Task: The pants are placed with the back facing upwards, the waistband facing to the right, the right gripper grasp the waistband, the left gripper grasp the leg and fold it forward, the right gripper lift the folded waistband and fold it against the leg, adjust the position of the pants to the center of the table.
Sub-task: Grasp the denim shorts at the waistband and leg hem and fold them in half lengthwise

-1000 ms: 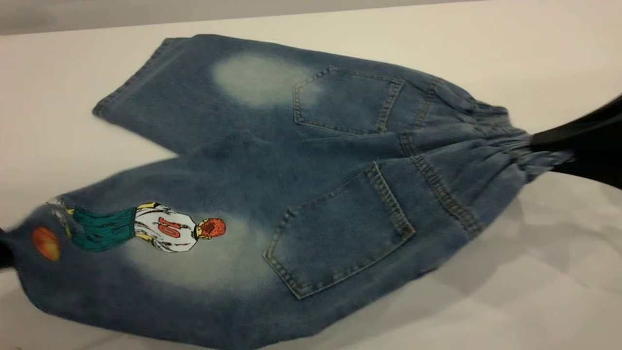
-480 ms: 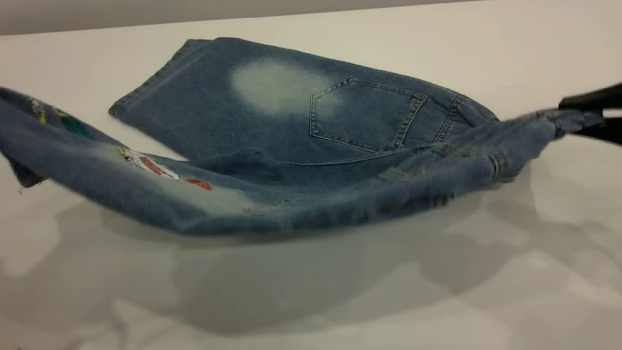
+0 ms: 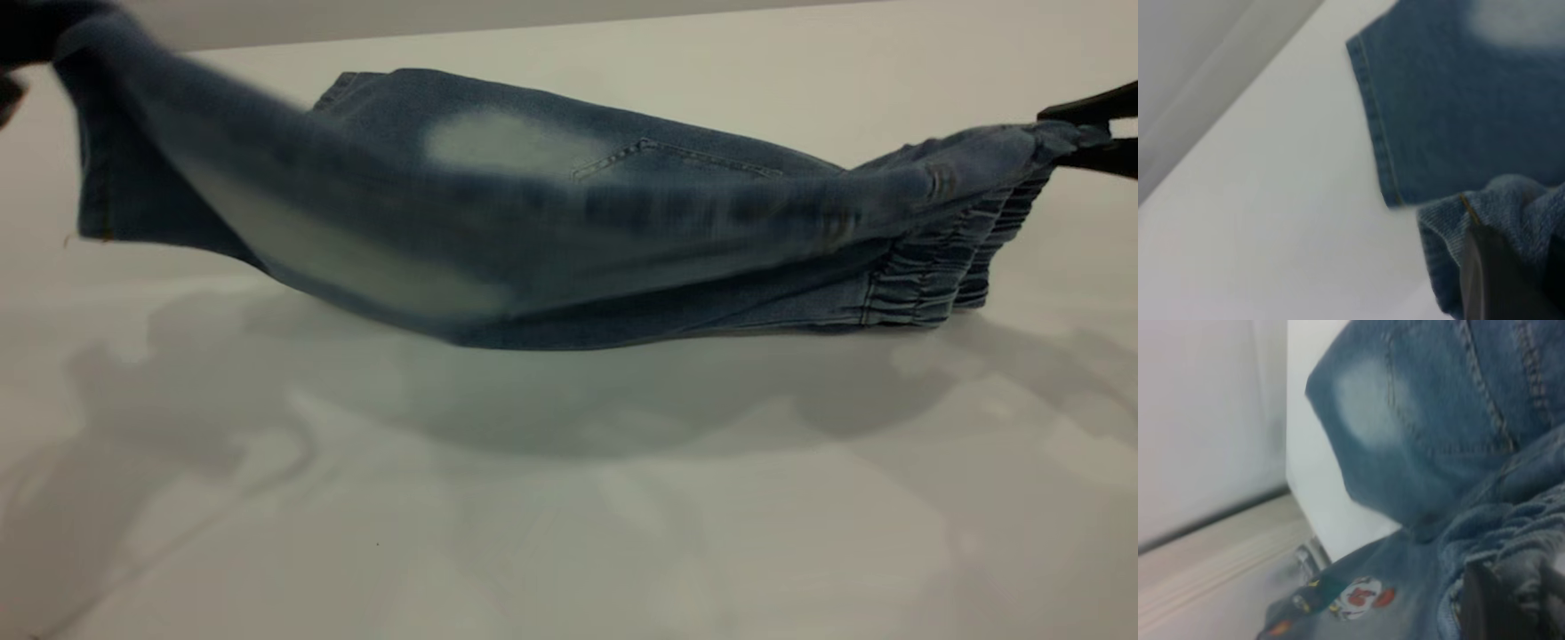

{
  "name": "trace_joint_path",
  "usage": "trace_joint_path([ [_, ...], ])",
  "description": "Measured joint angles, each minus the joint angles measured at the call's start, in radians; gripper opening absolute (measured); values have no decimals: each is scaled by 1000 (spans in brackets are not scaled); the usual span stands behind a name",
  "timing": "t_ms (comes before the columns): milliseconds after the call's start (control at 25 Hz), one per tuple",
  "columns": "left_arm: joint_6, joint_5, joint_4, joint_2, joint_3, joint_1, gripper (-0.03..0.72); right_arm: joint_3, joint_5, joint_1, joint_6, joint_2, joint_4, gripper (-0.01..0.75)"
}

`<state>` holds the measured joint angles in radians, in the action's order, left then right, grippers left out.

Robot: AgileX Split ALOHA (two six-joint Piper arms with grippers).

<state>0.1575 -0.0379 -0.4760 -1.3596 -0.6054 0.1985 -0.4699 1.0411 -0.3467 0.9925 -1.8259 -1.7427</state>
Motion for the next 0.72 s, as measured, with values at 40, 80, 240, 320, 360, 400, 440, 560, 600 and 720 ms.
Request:
trace_joint_path([
  [40,0,12,0,-42,-33,-6,113,-11,-14,0,-8,0,0,59],
  [80,0,18,0,-84,-60,-8,113,-23,-24,0,-21,0,0,59],
  [240,4,24,0,-242,-183,-8,113,-70,-88,1,-65,-9,0,59],
  [320,4,24,2,-312,-245,-8,113,-90,-102,1,-77,-29,-2,59],
  [360,4,24,2,-347,-270,-8,113,-100,-102,5,-77,-41,-3,59],
  [400,4,24,2,-380,-298,-8,113,-112,-102,13,-77,-57,-4,59],
  [440,4,23,2,-405,-325,-8,113,-124,-102,22,-77,-76,-4,59],
  [560,5,17,3,-479,-389,-8,113,-174,-102,61,-83,-136,-3,59],
  [600,5,17,3,-500,-411,-8,113,-190,-103,74,-88,-157,-4,59],
  [720,14,17,3,-550,-455,-8,113,-247,-112,113,-88,-201,-3,59],
])
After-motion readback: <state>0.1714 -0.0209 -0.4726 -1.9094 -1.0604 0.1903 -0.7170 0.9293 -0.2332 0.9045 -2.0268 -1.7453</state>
